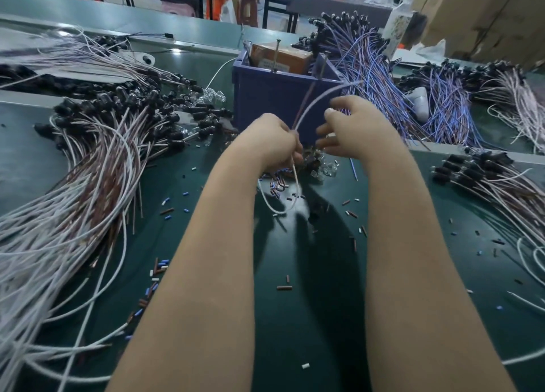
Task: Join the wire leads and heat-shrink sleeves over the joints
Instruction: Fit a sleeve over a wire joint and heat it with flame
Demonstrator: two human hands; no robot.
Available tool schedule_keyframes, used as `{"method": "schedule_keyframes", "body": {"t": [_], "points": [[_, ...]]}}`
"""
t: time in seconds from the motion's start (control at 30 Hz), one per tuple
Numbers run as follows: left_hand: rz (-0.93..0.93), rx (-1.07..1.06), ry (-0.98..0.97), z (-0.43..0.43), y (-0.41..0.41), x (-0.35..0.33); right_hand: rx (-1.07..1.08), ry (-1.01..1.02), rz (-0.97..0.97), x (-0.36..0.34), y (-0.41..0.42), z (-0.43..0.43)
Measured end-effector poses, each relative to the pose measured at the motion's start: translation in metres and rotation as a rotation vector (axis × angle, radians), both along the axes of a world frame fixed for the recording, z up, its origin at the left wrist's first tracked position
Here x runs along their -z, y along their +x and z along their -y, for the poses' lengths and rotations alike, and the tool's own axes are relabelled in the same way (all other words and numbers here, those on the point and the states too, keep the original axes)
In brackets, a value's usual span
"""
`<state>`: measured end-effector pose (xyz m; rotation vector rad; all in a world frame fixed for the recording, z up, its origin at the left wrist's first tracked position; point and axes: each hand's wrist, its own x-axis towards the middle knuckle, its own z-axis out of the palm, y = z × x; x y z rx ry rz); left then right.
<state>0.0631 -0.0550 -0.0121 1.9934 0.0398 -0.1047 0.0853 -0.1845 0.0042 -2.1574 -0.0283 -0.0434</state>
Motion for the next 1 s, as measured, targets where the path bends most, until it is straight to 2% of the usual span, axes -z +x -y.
{"method": "schedule_keyframes", "body": {"t": [0.07, 0.13, 0.3, 0.47, 0.73, 0.9, 1.0], "points": [[-0.035, 0.096, 0.121, 0.004, -0.001, 0.002, -0.019, -0.036, 0.054, 0.005, 0.004, -0.006], [-0.046, 0.140, 0.214, 0.007, 0.000, 0.004, -0.022, -0.014, 0.026, 0.009, 0.005, -0.010], [-0.064, 0.170, 0.255, 0.012, 0.000, 0.007, -0.004, 0.252, -0.056, 0.014, 0.008, -0.010], [-0.048, 0.154, 0.383, 0.023, -0.002, 0.008, -0.017, 0.225, -0.041, 0.018, 0.008, -0.011], [0.067, 0.049, 0.297, 0.030, 0.001, 0.009, 0.092, 0.190, 0.067, 0.020, 0.014, -0.007], [0.030, 0.001, 0.243, 0.030, 0.007, 0.013, 0.196, 0.253, 0.069, 0.018, 0.016, -0.013], [-0.054, -0.008, 0.161, 0.029, 0.010, 0.014, 0.228, 0.195, 0.060, 0.014, 0.017, -0.015]]}}
